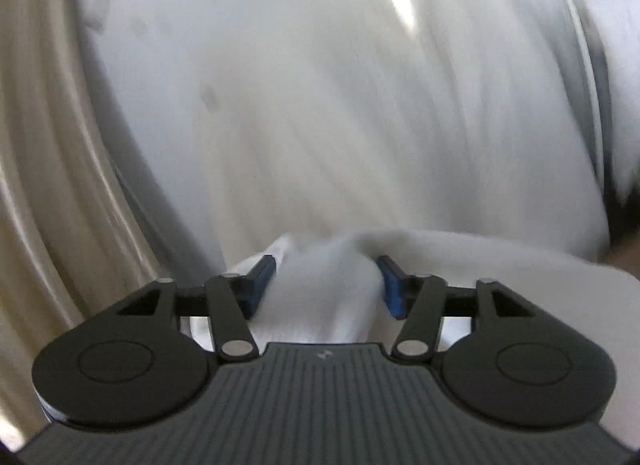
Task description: Fold clothes
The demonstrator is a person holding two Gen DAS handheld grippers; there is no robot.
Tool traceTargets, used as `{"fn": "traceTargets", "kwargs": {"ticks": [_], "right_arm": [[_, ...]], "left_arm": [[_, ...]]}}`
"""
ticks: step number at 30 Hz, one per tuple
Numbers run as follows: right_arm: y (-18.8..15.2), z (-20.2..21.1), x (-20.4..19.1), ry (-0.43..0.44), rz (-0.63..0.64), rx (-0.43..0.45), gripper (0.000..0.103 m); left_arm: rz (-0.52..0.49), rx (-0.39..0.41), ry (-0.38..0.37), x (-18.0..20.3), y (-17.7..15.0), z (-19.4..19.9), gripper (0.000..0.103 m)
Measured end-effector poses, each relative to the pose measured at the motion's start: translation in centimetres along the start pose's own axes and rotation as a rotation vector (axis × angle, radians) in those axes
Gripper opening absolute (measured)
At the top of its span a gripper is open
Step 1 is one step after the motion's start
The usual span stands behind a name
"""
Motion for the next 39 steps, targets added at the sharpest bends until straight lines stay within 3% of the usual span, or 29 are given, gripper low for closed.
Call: {"fn": "traceTargets", "kwargs": {"ticks": [2,4,7,9,11,17,22,25,26,28,30,33,36,38,39], "right_arm": [[-2.6,-0.1,1.6,0.026,-0.094,-0.004,0.081],[-5.9,-0.4,3.3,0.028,-0.148,-0.095,0.080],[-10.9,0.0,6.3,0.001,-0.164,-0.224,0.080],[-13.6,1.1,7.7,0.001,-0.173,-0.286,0.080],[-15.6,2.3,8.8,0.016,-0.166,-0.323,0.080],[-17.9,3.4,11.2,0.104,-0.221,-0.367,0.080],[-18.4,2.7,10.3,0.252,-0.552,-0.388,0.080],[-17.4,1.8,7.9,0.271,-0.429,-0.390,0.080],[-17.1,1.4,7.2,0.250,-0.354,-0.410,0.080],[-16.6,0.4,5.8,0.254,-0.253,-0.435,0.080],[-16.1,-0.4,4.6,0.256,-0.175,-0.434,0.080],[-15.5,-1.8,3.3,0.207,-0.073,-0.401,0.081],[-15.9,-4.2,3.6,0.081,0.013,-0.411,0.089],[-16.9,-5.6,4.2,0.028,-0.030,-0.441,0.092],[-17.7,-6.1,4.1,0.064,-0.114,-0.452,0.087]], "left_arm": [[0.044,-0.063,-0.037,-0.1,-3.3,0.7,0.057],[0.094,-0.149,-0.144,0.5,-7.4,1.8,0.061],[0.094,-0.299,-0.259,2.4,-14.0,2.7,0.061],[0.044,-0.365,-0.282,4.5,-17.3,2.6,0.060],[-0.007,-0.383,-0.298,6.4,-18.8,2.7,0.060],[0.060,-0.499,-0.425,7.4,-20.9,3.5,0.061],[0.124,-0.571,-0.482,8.2,-22.0,0.7,0.061],[0.136,-0.597,-0.514,8.7,-22.7,-0.7,0.061],[0.162,-0.631,-0.553,8.9,-23.0,-0.9,0.057],[0.270,-0.734,-0.698,9.2,-23.5,-0.9,0.057],[0.317,-0.767,-0.761,9.4,-23.3,-0.7,0.058],[0.260,-0.720,-0.743,9.8,-22.9,0.2,0.058],[0.194,-0.689,-0.723,10.6,-23.0,1.6,0.058],[0.146,-0.668,-0.706,11.2,-23.2,2.7,0.058],[0.101,-0.643,-0.695,11.6,-23.2,3.5,0.058]]}}
Point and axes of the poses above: each gripper's, at about its wrist camera, not at the fingertips, and z roughly against the way its jaws point, x to its right, y to its top, the point moved 7 cm from there along -z, roughly the way its jaws point, and after that the axes turned 15 degrees about z, right-handed, at the moved point
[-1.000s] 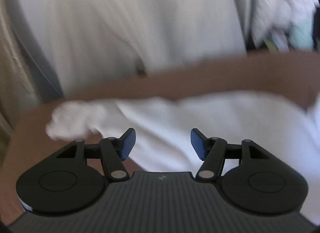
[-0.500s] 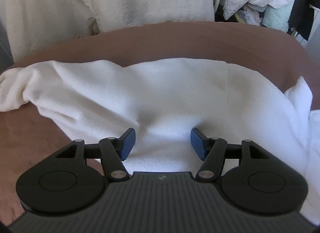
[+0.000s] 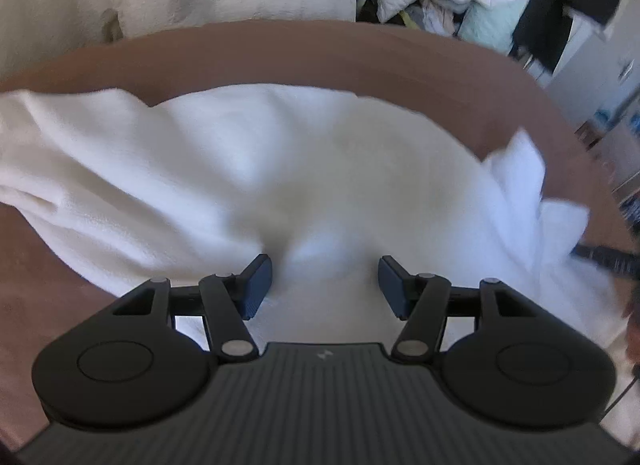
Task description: Fold clothes
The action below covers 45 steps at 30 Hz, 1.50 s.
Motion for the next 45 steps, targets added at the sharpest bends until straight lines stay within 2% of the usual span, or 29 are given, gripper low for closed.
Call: {"fn": "traceTargets", "kwargs": {"ticks": [1,2,3,4,6,8,10,11,12,14,15,16,18,19,22,23,25,27,29,32,34,37,39,42,45], "right_arm": [[-0.6,-0.7,0.0,0.060,-0.078,-0.010,0.052],[-0.7,-1.0,-0.5,0.096,-0.093,-0.016,0.035],[-0.1,-0.4,-1.2,0.062,-0.038,0.009,0.021],[1.0,0.7,-1.4,0.012,0.016,0.055,0.013],[3.5,3.1,-1.6,-0.090,0.121,0.149,0.012],[6.2,6.1,0.6,-0.169,0.074,0.266,0.012],[7.4,7.5,1.7,-0.301,0.129,0.276,0.012],[7.5,7.6,1.9,-0.356,0.180,0.255,0.012],[7.2,7.1,2.1,-0.367,0.193,0.223,0.015],[5.9,6.5,2.9,-0.407,0.125,0.170,0.031],[5.3,6.2,3.3,-0.428,0.089,0.143,0.045],[4.4,6.7,3.7,-0.451,0.038,0.142,0.054],[2.0,7.6,4.0,-0.391,-0.088,0.144,0.060],[0.8,8.1,3.9,-0.348,-0.130,0.143,0.060],[-2.7,9.6,3.1,-0.213,-0.225,0.137,0.060],[-4.0,10.3,2.4,-0.182,-0.220,0.131,0.060],[-6.3,11.8,1.0,-0.122,-0.194,0.121,0.060],[-8.4,13.6,-0.2,-0.063,-0.154,0.115,0.060],[-10.6,15.6,-1.3,0.001,-0.120,0.113,0.060],[-13.5,18.0,-3.0,0.095,-0.098,0.126,0.060],[-14.9,18.6,-4.5,0.143,-0.073,0.116,0.060],[-16.7,19.2,-7.1,0.213,-0.024,0.103,0.060],[-17.8,19.5,-9.6,0.290,0.003,0.107,0.060],[-19.4,20.0,-13.8,0.420,0.040,0.101,0.060],[-20.7,20.5,-18.4,0.535,0.108,0.069,0.060]], "left_arm": [[-0.037,0.014,0.013,0.7,-0.3,0.3,0.058],[-0.060,0.026,0.017,1.3,-0.4,0.5,0.058],[-0.059,0.035,0.014,1.5,-0.3,0.8,0.058],[-0.044,0.048,0.005,1.5,0.0,1.2,0.056],[-0.032,0.089,0.001,1.7,0.7,2.1,0.047],[-0.101,0.184,0.052,2.1,1.4,3.4,0.044],[-0.168,0.271,0.098,2.6,2.0,4.7,0.044],[-0.184,0.273,0.103,2.7,2.0,4.8,0.044],[-0.174,0.240,0.101,2.6,1.8,4.5,0.044],[-0.154,0.175,0.099,2.4,1.4,3.8,0.047],[-0.146,0.144,0.098,2.3,1.2,3.5,0.047],[-0.143,0.120,0.104,2.2,1.0,3.0,0.047],[-0.158,0.091,0.123,2.5,0.7,2.6,0.047],[-0.179,0.093,0.128,2.8,0.6,2.6,0.048],[-0.279,0.129,0.117,4.7,0.3,3.1,0.059],[-0.330,0.132,0.098,5.3,-0.5,3.4,0.064],[-0.427,0.135,0.065,6.2,-2.1,3.9,0.066],[-0.492,0.116,0.071,5.3,-4.5,4.3,0.066],[-0.501,0.093,0.100,3.5,-5.9,4.7,0.066],[-0.492,0.066,0.132,0.0,-7.2,6.2,0.066],[-0.472,0.063,0.156,-2.5,-7.7,7.8,0.070],[-0.395,0.040,0.159,-6.2,-8.9,10.5,0.071],[-0.332,0.037,0.168,-8.7,-9.9,12.4,0.071],[-0.205,0.135,0.245,-13.3,-9.5,15.4,0.071],[-0.076,0.187,0.297,-17.8,-9.5,17.8,0.071]]}}
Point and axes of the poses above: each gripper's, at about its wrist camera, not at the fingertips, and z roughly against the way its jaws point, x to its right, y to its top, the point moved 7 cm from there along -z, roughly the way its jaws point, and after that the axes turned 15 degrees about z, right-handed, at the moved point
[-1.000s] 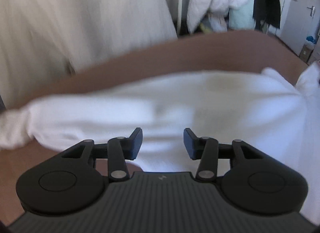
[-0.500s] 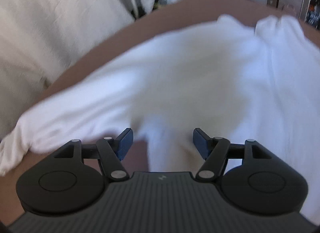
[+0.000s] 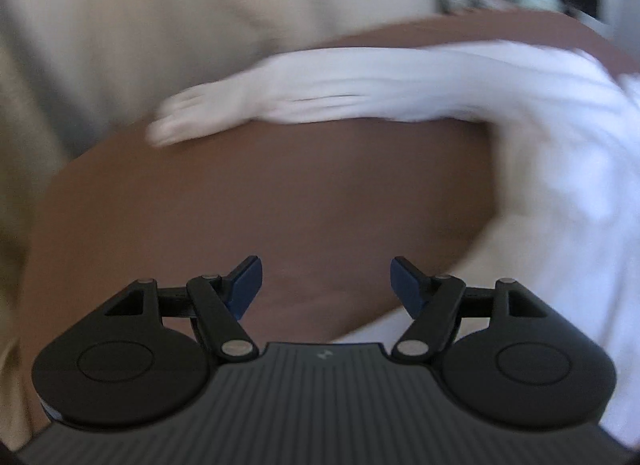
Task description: Fold clothes
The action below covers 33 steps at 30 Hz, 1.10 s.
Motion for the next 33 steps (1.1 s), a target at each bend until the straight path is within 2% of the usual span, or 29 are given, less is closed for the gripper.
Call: {"fn": "traceTargets", "kwargs": {"ticks": [1,5,6,7,9,10,13,14,17,19,21,22,24,25,26,27,28,30,31,33], "right_arm": [[0.1,-0.3,-1.5,0.026,0.041,-0.013,0.060],[0.3,-0.6,-7.0,0.108,0.210,-0.038,0.061],[0.1,-0.3,-7.9,0.117,0.238,-0.038,0.063],[0.0,-0.1,-8.6,0.125,0.258,-0.039,0.065],[-0.7,-0.2,-9.1,0.131,0.267,-0.050,0.067],[-1.4,-0.2,-9.1,0.122,0.265,-0.064,0.067],[-3.5,-0.1,-9.2,0.098,0.246,-0.103,0.067],[-4.1,-0.1,-9.0,0.109,0.223,-0.112,0.067],[-5.2,-0.7,-8.3,0.216,0.116,-0.147,0.067],[-5.8,-0.6,-8.3,0.210,0.115,-0.171,0.067],[-6.7,-0.7,-8.8,0.180,0.172,-0.209,0.067],[-7.1,-0.7,-9.1,0.156,0.209,-0.235,0.067],[-8.2,-0.9,-9.5,0.106,0.282,-0.292,0.067],[-8.8,-1.1,-9.7,0.073,0.315,-0.322,0.067],[-9.2,-1.3,-9.8,0.051,0.336,-0.331,0.067],[-9.6,-1.5,-9.9,0.029,0.354,-0.338,0.065],[-9.7,-1.5,-10.1,0.028,0.367,-0.326,0.050],[-9.5,-0.9,-10.4,0.062,0.372,-0.278,0.022],[-9.2,-0.5,-10.4,0.063,0.364,-0.249,0.019],[-8.7,0.9,-10.5,0.055,0.366,-0.206,0.008]], "left_arm": [[0.043,-0.002,0.002,-1.4,-0.2,0.2,0.071],[0.215,-0.125,-0.130,-4.5,-3.2,-1.5,0.071],[0.244,-0.136,-0.162,-4.8,-3.8,-2.2,0.071],[0.267,-0.111,-0.186,-4.9,-4.1,-2.6,0.071],[0.256,0.006,-0.207,-4.8,-4.2,-2.9,0.071],[0.244,0.039,-0.219,-4.6,-4.3,-3.0,0.071],[0.226,0.001,-0.282,-3.8,-5.0,-3.5,0.071],[0.222,-0.005,-0.301,-3.5,-5.1,-3.5,0.075],[0.218,0.009,-0.319,-3.4,-5.6,-3.3,0.077],[0.223,0.009,-0.315,-2.9,-5.9,-3.4,0.077],[0.213,0.008,-0.334,-2.2,-6.1,-3.1,0.076],[0.199,0.008,-0.332,-1.6,-6.2,-3.1,0.074],[0.158,0.004,-0.325,-0.5,-6.8,-3.0,0.058],[0.135,0.001,-0.321,0.0,-7.1,-2.9,0.028],[0.118,-0.001,-0.313,0.4,-7.4,-2.8,0.011],[0.110,0.000,-0.300,0.6,-7.5,-2.4,0.011],[0.095,0.017,-0.283,0.8,-7.5,-1.8,0.010],[0.062,0.151,-0.178,-0.2,-6.0,1.2,0.009],[0.089,0.210,-0.148,-1.2,-5.1,3.0,0.009],[0.272,0.265,-0.198,-4.3,-3.6,7.0,0.009]]}}
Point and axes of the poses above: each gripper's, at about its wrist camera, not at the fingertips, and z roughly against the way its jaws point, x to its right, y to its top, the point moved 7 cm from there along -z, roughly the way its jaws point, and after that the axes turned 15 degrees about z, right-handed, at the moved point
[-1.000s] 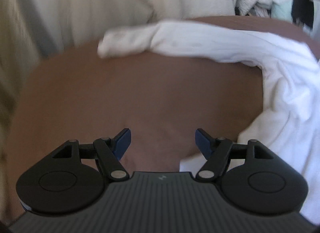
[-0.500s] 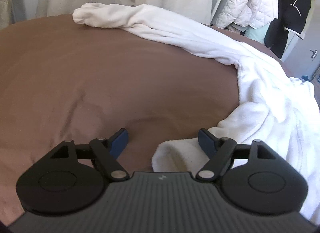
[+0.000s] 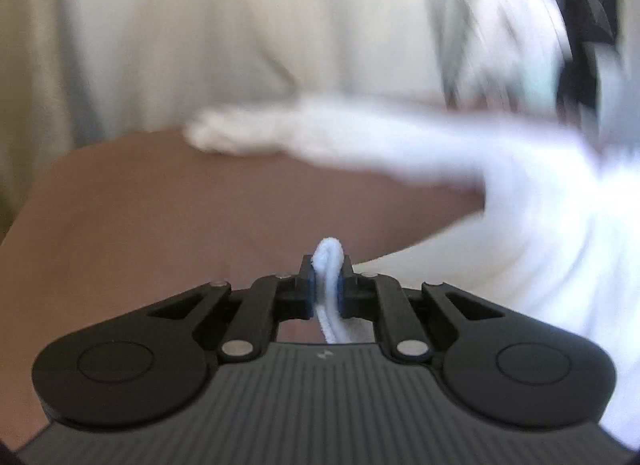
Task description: Fold clothes
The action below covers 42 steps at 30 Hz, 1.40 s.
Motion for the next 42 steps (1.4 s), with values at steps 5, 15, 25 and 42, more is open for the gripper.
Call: {"fn": "traceTargets", "kwargs": {"ticks": [5,15,25,42], "right_arm": [[-0.2,3.3,-1.6,0.062,0.049,0.072,0.008],[-2.0,8.6,-2.0,0.206,-0.143,0.190,0.008],[-4.9,8.0,-3.5,0.213,-0.181,0.033,0.008],[-11.0,17.4,7.8,-0.251,-0.404,0.224,0.059]], "left_arm": [[0.044,-0.001,0.128,-2.8,0.9,3.4,0.010],[-0.153,-0.189,0.321,-4.4,-5.4,-1.9,0.013],[-0.199,-0.269,0.352,-4.3,-7.1,-1.3,0.021],[-0.454,-0.171,-0.097,9.4,-4.9,4.9,0.065]]}}
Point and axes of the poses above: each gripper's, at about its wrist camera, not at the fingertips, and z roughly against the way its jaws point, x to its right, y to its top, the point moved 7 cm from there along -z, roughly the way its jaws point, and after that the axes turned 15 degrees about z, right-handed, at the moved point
